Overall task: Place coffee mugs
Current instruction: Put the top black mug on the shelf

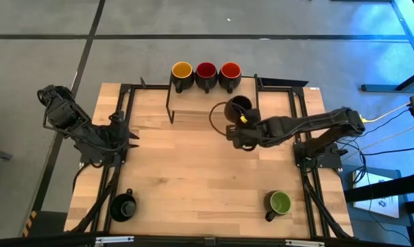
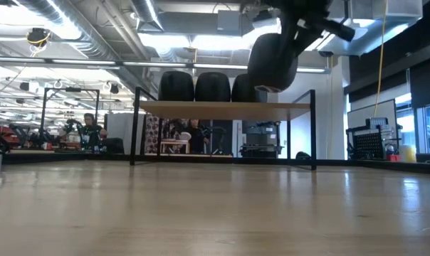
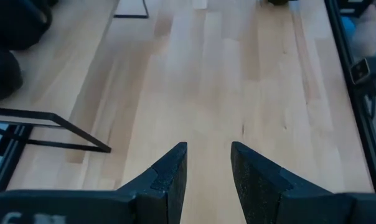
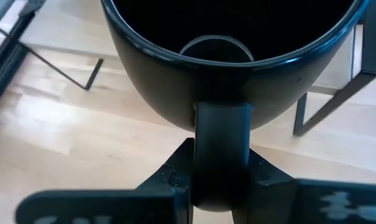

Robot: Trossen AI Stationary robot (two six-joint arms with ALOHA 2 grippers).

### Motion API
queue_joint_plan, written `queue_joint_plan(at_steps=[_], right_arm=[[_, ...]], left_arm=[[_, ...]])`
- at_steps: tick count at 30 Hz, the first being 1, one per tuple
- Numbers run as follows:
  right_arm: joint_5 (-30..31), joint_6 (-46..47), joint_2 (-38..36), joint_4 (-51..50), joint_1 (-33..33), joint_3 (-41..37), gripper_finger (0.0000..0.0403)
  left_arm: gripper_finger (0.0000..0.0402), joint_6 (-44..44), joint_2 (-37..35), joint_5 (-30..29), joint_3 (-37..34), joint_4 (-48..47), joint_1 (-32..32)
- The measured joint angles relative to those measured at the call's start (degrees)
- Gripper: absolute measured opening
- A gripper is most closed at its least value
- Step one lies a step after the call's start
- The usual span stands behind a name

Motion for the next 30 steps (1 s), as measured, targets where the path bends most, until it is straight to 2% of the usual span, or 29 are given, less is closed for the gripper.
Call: queue_joint_plan(at_steps=[17,22,30], right_arm=[[-8.3,-7.7,0.6,6.9,-9.9,-0.8,0.0045],[-12.4,-8.9,1.4,6.9,-12.0,0.8,0.0045],[-14.8,-10.0,3.6,4.0,-13.8,4.7,0.0045]], left_arm=[[0.0119,-2.7,0.0,-1.9,0.0,0.1,0.0],[0.0119,-2.7,0.0,-1.9,0.0,0.1,0.0],[0.0119,-2.5,0.0,-2.4,0.0,0.1,0.0]])
